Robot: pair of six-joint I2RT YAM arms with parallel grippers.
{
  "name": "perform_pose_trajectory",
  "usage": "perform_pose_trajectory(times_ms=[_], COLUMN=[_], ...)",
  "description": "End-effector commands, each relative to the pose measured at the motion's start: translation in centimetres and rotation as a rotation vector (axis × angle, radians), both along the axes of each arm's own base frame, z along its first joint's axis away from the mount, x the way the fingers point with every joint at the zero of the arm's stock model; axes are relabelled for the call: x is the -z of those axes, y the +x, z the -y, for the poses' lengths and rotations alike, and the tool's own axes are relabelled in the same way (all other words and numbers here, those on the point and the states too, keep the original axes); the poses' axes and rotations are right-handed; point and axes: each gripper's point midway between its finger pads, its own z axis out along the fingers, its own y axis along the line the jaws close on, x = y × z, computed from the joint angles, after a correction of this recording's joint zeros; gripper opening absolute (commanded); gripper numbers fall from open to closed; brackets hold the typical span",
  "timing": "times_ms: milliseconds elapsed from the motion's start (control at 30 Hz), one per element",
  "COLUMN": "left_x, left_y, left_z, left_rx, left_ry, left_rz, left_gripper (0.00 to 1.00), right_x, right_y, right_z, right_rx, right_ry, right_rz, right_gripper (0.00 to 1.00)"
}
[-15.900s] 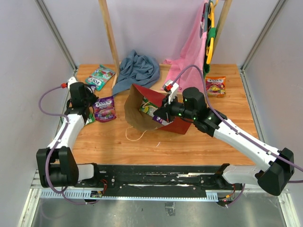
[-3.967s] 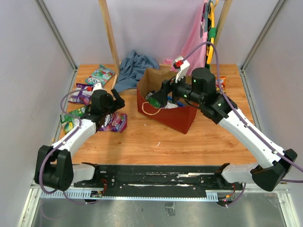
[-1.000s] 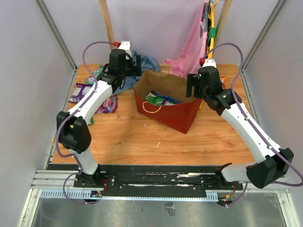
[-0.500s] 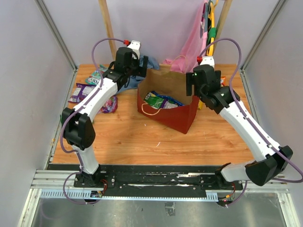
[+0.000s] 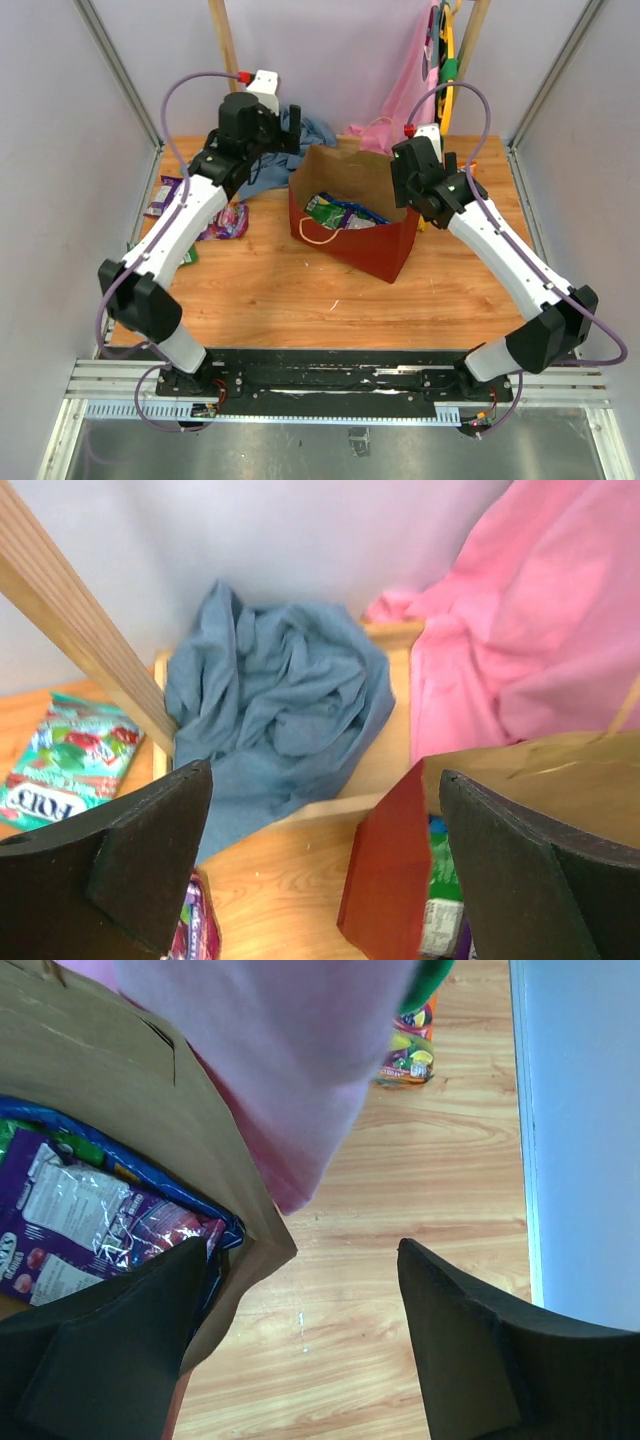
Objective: Take the snacks out of the paper bag
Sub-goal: Adjust the paper bag at the center of the board.
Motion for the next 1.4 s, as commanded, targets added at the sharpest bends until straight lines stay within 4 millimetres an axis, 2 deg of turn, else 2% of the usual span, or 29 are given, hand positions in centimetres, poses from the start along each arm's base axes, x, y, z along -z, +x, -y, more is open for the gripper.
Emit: perform_pose_trajectory(times_ms=[0,67,133,300,400,600,733,933,1000,1033,1100,1233,1300,1367], left_x=[-5.8,-5.4,-3.9,1.9,4.4,5.1,5.5,5.8,5.8,5.9,6.0,6.5,6.3,5.9], left_y=[-2.8,-3.7,-4.2,-3.8,-3.2,-2.9,-2.5,-2.4,-2.4,-2.4,-2.3,-2.3,-2.3,-2.4], left_z=[0.5,1.6,2.7,4.0,4.2,4.9,4.7,4.6,4.6,4.7,4.7,4.4,4.1,3.7], left_rx=[0.063,0.14,0.193,0.152,0.116,0.137,0.117,0.108,0.109,0.109,0.105,0.086,0.067,0.043], left_ry=[-0.087,-0.088,-0.068,0.102,0.181,0.181,0.197,0.207,0.206,0.206,0.207,0.208,0.205,0.199], left_rz=[0.116,0.086,0.036,-0.094,-0.148,-0.162,-0.174,-0.188,-0.189,-0.19,-0.196,-0.211,-0.21,-0.201], left_gripper=[1.0,1.0,1.0,1.0,0.99,0.99,0.96,0.8,0.7,0.61,0.42,0.16,0.02,0.01], right_x=[0.3,0.7,1.1,1.7,1.9,2.1,2.4,2.7,2.6,2.6,2.5,2.0,1.6,1.1], right_y=[-0.1,0.1,0.2,0.2,0.1,-0.1,-0.1,-0.2,-0.3,-0.3,-0.3,-0.4,-0.5,-0.5], right_z=[0.4,0.3,0.2,-0.2,-0.2,0.2,0.1,0.1,0.1,0.0,0.0,0.0,-0.1,-0.4], right_rx=[0.036,0.039,0.04,0.036,0.039,0.048,0.042,0.034,0.031,0.028,0.025,0.024,0.02,0.008], right_ry=[-0.039,-0.041,-0.048,-0.043,-0.043,-0.059,-0.056,-0.056,-0.054,-0.051,-0.047,-0.059,-0.064,-0.065], right_rz=[-0.022,-0.031,-0.042,-0.05,-0.048,-0.048,-0.052,-0.055,-0.051,-0.048,-0.043,-0.028,-0.021,-0.012], right_gripper=[0.77,0.75,0.72,0.6,0.57,0.54,0.48,0.43,0.37,0.33,0.3,0.26,0.2,0.09])
